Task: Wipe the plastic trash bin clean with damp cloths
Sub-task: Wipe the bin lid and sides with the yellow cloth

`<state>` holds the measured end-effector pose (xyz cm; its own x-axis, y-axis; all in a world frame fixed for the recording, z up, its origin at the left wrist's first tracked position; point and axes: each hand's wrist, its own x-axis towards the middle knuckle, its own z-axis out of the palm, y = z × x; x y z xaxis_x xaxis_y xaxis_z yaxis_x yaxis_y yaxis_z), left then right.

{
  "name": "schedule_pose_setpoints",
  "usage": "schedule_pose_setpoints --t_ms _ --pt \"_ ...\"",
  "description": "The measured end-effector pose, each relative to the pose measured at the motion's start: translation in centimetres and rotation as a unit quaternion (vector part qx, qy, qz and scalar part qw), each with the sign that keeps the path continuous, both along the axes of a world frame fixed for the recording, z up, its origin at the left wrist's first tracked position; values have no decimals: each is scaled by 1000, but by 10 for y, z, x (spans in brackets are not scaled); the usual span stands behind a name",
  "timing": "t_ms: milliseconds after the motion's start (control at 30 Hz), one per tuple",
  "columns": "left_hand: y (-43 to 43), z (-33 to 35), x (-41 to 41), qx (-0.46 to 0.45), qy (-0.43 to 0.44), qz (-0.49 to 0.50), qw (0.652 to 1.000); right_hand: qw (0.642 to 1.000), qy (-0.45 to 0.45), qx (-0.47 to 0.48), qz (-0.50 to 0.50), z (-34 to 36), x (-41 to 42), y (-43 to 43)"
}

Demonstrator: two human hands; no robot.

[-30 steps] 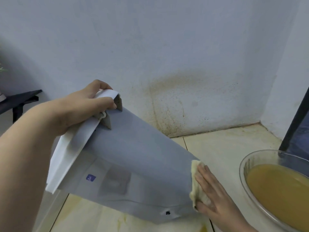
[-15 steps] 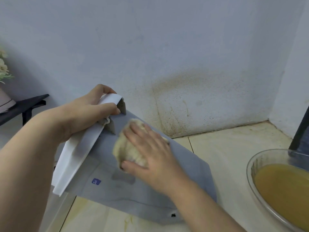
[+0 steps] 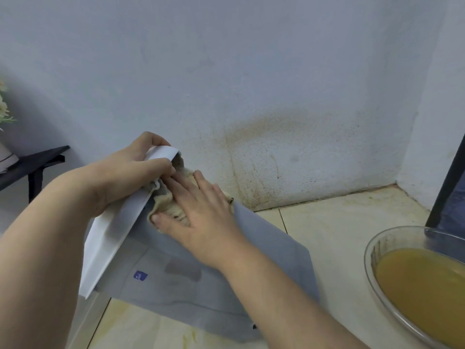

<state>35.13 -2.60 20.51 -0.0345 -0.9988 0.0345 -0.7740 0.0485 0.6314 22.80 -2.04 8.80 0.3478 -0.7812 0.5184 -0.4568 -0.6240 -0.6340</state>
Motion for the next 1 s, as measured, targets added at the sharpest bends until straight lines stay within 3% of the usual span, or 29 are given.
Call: schedule_pose_setpoints --t_ms 167,333,467,733,833,1000 --pt "-1 -1 5 -12 -9 8 1000 993 24 -69 -90 -70 -36 37" --pt "1 0 1 -6 -19 -18 1000 995 24 33 -95 -161 -134 64" --pt "-1 1 -8 -6 -22 -18 1000 993 8 12 -118 -142 -111 55" --pt "4 0 -4 0 -8 -25 1000 997 40 -63 11 -16 -19 5" --pt "3 0 -6 2 -12 -36 999 995 39 -87 -3 -42 -37 7" --pt "-1 0 3 -9 -11 -36 999 997 66 -18 -20 -146 -126 28"
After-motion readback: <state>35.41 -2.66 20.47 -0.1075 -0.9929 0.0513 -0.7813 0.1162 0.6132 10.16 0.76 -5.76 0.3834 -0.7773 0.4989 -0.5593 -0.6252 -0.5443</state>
